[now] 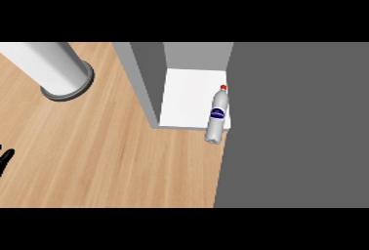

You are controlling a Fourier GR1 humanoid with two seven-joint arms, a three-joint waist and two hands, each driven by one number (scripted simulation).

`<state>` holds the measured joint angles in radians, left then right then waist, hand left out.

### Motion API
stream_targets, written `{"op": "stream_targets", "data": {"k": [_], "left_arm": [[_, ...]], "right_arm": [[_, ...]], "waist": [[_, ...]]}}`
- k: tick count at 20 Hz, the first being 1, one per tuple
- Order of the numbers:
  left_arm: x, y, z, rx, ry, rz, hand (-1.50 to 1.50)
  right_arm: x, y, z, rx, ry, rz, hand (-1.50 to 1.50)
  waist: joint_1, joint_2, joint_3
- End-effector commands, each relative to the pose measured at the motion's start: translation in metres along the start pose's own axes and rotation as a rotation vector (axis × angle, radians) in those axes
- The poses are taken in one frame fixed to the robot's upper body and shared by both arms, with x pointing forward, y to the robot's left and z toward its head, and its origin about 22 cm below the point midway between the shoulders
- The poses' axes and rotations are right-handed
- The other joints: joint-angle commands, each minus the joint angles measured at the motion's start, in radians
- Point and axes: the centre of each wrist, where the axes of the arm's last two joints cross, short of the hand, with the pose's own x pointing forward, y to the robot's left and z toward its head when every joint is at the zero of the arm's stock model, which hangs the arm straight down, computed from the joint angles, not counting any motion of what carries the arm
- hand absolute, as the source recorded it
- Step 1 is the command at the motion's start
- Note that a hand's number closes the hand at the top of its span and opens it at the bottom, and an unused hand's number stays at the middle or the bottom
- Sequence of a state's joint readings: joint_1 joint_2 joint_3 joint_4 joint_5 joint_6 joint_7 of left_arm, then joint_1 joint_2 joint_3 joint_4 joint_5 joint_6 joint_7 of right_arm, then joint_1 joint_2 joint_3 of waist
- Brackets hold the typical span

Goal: Pick up the bottled water, place it into the cabinet and close the cabinet

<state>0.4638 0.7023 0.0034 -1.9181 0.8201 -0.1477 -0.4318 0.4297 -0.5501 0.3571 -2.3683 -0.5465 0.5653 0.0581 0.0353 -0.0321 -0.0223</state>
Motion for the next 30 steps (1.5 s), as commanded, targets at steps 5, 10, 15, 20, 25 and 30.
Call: {"op": "stream_targets", "data": {"k": [5,10,15,20,25,30], "left_arm": [[0.014,0.017,0.006,-0.022,-0.009,-0.004,-1.5],[0.021,0.026,0.011,-0.035,0.006,0.002,-1.5],[0.028,0.033,0.012,-0.038,-0.006,0.0,-1.5],[0.034,0.045,0.012,-0.048,-0.024,-0.01,-1.5],[0.04,0.048,0.014,-0.073,-0.021,0.012,-1.5],[0.042,0.055,0.016,-0.086,-0.038,0.008,-1.5]], "right_arm": [[0.036,0.026,-0.036,0.03,-0.017,0.165,1.5],[0.035,0.028,-0.06,0.034,-0.04,0.141,1.5],[0.029,0.03,-0.092,0.033,-0.046,0.105,1.5],[0.027,0.031,-0.121,-0.001,-0.064,0.05,1.5],[0.022,0.04,-0.151,0.115,0.037,0.028,1.5],[0.027,0.038,-0.175,0.33,0.107,0.017,1.5]], "waist": [[0.026,0.006,-0.002],[0.036,0.007,-0.001],[0.049,0.009,0.003],[0.047,0.021,0.004],[0.083,0.03,0.008],[0.109,0.041,0.008]]}}
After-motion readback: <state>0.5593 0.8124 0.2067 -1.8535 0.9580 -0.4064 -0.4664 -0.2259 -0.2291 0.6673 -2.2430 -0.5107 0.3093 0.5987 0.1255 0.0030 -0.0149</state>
